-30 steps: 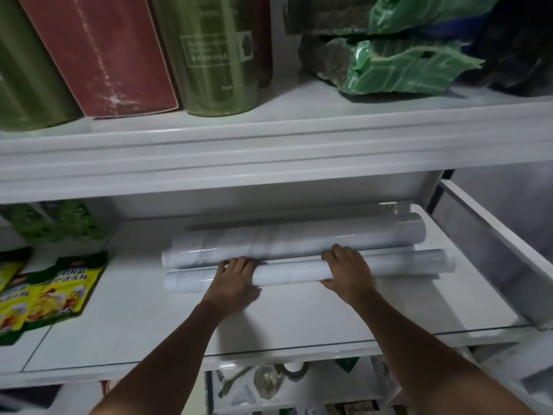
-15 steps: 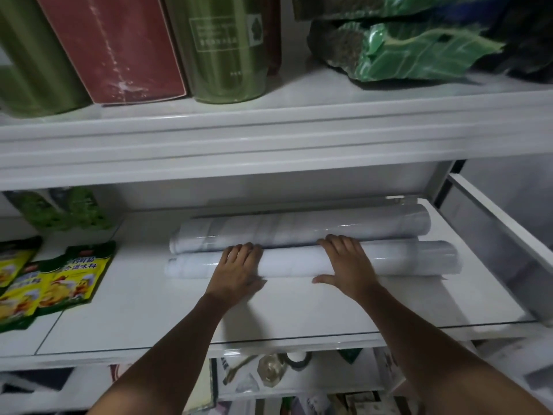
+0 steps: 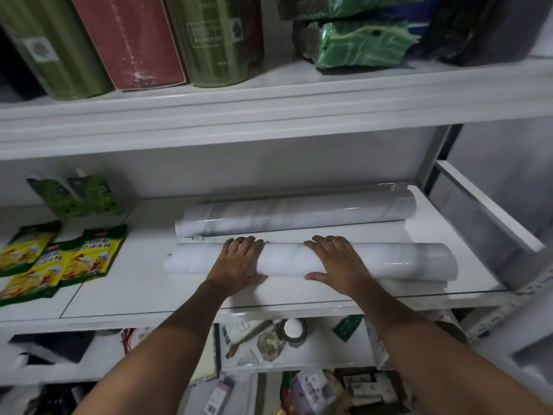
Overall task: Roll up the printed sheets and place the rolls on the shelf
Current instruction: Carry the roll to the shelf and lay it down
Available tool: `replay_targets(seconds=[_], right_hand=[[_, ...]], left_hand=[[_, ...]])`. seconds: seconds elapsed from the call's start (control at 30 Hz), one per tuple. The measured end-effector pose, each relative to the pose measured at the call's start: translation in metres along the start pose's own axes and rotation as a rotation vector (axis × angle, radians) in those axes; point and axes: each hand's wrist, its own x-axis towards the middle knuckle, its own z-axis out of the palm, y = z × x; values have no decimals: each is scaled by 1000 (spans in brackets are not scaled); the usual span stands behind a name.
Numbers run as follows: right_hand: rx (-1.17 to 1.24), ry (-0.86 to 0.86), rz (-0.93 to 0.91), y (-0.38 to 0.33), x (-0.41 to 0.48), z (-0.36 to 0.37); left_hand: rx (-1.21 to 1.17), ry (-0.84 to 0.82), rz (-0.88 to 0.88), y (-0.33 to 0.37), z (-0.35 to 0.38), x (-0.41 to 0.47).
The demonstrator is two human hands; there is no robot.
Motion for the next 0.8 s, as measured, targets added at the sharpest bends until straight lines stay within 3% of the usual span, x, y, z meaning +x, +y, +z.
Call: replay_targets(seconds=[0.3, 0.5, 0.8], right_hand=[[-32, -38, 39, -4, -21, -10], [-58, -94, 128, -12, -17, -18], [-13, -32, 120, -19, -19, -21]], left_hand=[[55, -87, -37, 21, -20, -16], [93, -57, -31, 21, -32, -16], [121, -18, 32, 16, -38, -16]])
